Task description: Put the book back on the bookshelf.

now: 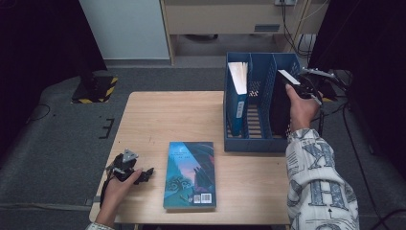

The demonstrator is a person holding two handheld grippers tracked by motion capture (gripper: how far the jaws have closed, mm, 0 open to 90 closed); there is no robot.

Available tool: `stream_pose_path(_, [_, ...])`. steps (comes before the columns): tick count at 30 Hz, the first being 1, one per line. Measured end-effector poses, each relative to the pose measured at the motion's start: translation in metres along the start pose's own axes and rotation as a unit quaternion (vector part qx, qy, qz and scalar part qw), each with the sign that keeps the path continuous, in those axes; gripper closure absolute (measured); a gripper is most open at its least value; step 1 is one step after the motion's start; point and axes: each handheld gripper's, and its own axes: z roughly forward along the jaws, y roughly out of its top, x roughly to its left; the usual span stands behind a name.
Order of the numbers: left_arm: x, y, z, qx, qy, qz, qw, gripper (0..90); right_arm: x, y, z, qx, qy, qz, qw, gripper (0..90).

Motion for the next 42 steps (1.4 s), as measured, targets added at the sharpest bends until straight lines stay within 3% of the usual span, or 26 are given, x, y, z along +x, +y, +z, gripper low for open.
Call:
stream_pose_path(14, [0.0, -0.001, -0.001, 0.0, -0.001, 0.001, 1.0, 0.7, -0.004, -0.008, 0.0, 0.007, 0.0, 0.005, 1.0, 52.4])
stream_pose_path(28, [0.0, -0.001, -0.001, 0.002, -0.002, 0.004, 1.0, 0.7, 0.004, -0.02, -0.018, 0.045, -0.005, -0.021, 0.9988, 51.6])
stream_pose_path(39, [-0.001, -0.001, -0.001, 0.002, -0.003, 0.005, 1.0, 0.7, 0.01, -0.029, -0.02, 0.047, -0.005, -0.018, 0.9987, 49.3])
stream_pose_path(42, [-0.001, -0.001, -0.001, 0.002, -0.003, 0.005, 1.0, 0.7, 0.009, -0.029, -0.02, 0.043, 0.0, 0.0, 0.9991, 47.4])
